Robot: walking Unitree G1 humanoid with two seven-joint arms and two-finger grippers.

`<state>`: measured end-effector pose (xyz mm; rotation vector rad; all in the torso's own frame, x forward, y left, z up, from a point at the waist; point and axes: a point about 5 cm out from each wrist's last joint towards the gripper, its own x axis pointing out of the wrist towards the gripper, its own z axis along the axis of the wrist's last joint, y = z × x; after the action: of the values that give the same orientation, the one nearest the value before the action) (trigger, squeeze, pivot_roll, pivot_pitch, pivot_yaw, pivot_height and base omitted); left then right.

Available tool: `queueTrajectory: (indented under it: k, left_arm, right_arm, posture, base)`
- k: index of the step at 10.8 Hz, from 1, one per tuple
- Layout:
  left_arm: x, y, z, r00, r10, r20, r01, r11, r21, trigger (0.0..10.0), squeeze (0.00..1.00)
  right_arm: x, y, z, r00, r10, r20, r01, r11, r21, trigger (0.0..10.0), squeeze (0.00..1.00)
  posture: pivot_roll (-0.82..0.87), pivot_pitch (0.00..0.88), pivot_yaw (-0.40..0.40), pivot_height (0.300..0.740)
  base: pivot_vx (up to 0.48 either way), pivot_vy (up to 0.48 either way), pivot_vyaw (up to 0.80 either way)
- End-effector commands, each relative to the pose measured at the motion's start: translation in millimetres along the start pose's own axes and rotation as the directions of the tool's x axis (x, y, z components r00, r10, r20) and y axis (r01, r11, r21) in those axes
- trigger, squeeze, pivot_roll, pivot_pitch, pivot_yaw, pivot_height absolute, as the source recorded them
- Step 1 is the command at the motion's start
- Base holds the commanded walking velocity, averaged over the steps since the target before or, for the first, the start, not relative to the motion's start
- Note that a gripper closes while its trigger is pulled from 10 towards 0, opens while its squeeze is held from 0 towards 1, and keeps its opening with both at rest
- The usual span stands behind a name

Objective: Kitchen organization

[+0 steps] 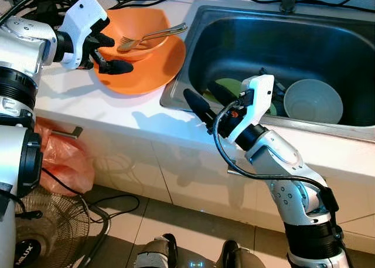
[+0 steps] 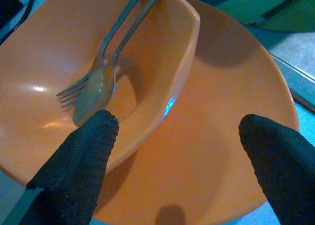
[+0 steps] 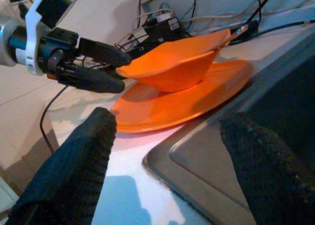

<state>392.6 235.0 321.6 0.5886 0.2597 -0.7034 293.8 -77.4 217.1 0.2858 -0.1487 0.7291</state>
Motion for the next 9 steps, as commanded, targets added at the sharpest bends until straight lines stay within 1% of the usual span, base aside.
queueTrajectory:
  k: [1,2,3,4,5,6,9]
  left_arm:
    - [-1.5,0.6,5.0,1.000,-0.013,-0.001,0.013,0.999,0.037,10.0,0.00]
    - [1.5,0.9,5.6,1.000,0.021,0.010,-0.021,0.999,0.027,10.0,0.00]
    - [6.6,2.1,5.2,0.995,0.096,0.029,-0.096,0.995,0.014,10.0,0.00]
    - [10.3,2.0,2.8,0.990,0.135,0.028,-0.135,0.991,0.004,10.0,0.00]
    - [14.5,-0.1,-1.1,0.989,0.145,0.021,-0.145,0.989,-0.004,10.0,0.00]
    - [20.9,-4.4,-6.8,0.989,0.146,0.003,-0.146,0.989,0.004,10.0,0.00]
    - [42.6,-19.5,-17.0,0.990,0.143,-0.017,-0.144,0.989,-0.018,10.0,0.00]
  right_arm:
    - [1.9,2.0,2.5,1.000,0.015,0.014,-0.015,1.000,-0.002,10.0,0.00]
    - [2.3,2.4,2.7,1.000,0.014,0.015,-0.014,1.000,-0.002,10.0,0.00]
    - [2.0,2.8,2.6,1.000,0.011,0.018,-0.011,1.000,-0.001,10.0,0.00]
    - [1.6,2.7,2.5,1.000,0.008,0.018,-0.008,1.000,-0.001,10.0,0.00]
    - [1.1,2.6,2.6,1.000,0.006,0.018,-0.006,1.000,-0.001,10.0,0.00]
    - [0.6,2.5,2.7,1.000,0.003,0.018,-0.003,1.000,-0.001,10.0,0.00]
    - [-3.0,1.7,1.1,1.000,-0.010,0.009,0.010,1.000,-0.002,10.0,0.00]
  posture:
    - [0.15,0.175,0.102,0.740]
    - [0.15,0.176,0.104,0.740]
    - [0.15,0.177,0.105,0.740]
    - [0.14,0.180,0.107,0.740]
    - [0.14,0.182,0.108,0.740]
    - [0.13,0.190,0.109,0.740]
    - [0.12,0.200,0.114,0.740]
  base:
    - [0.000,0.000,0.00]
    - [0.000,0.000,0.00]
    - [0.000,0.000,0.00]
    - [0.000,0.000,0.00]
    - [0.000,0.000,0.00]
    - [0.000,0.000,0.00]
    - [0.000,0.000,0.00]
